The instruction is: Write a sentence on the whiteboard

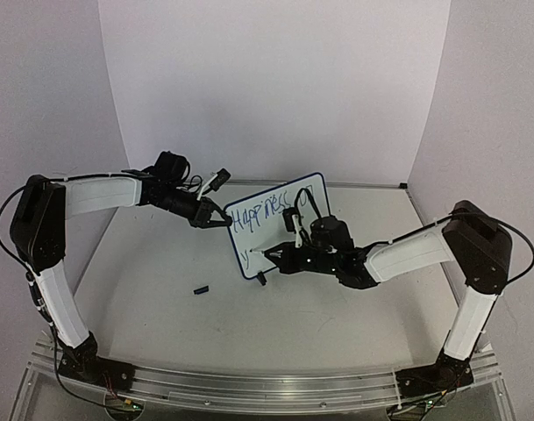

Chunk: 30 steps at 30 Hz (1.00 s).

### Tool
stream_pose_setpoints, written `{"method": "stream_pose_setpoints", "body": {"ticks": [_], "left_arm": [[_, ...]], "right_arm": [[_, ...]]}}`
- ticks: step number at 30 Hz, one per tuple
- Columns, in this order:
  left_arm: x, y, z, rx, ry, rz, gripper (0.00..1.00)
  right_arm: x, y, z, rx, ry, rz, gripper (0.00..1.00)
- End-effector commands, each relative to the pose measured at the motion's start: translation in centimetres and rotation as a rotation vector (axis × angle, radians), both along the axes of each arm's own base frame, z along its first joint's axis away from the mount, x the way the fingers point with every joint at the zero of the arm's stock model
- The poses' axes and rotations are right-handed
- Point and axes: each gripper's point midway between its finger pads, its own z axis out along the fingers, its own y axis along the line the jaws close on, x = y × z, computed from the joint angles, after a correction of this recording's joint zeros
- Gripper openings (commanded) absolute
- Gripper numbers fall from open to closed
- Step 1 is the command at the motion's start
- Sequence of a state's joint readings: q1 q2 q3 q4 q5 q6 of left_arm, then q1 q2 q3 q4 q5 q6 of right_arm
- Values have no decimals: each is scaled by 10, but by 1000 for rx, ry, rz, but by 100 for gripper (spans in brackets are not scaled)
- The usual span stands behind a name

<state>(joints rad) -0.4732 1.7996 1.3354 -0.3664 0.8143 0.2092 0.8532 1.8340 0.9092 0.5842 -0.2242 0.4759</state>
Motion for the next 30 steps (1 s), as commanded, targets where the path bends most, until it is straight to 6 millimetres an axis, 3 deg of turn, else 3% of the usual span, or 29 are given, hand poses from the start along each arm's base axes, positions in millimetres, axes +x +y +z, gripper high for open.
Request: {"method": "stream_pose_setpoints", "body": {"ticks": [1,10,24,30], "left_arm": [[-8,2,-29,107,13,-7,0],[-8,2,-29,107,13,-7,0],[-9,2,-28,110,10,-9,0],[-9,1,-28,110,10,-10,0]], "right_arm": [[5,2,-1,3,-8,-2,0],[2,-14,-10,-48,2,-48,0],[15,-15,26,-20,-79,-89,0],[15,-10,32,-10,-87,-70,0]]}}
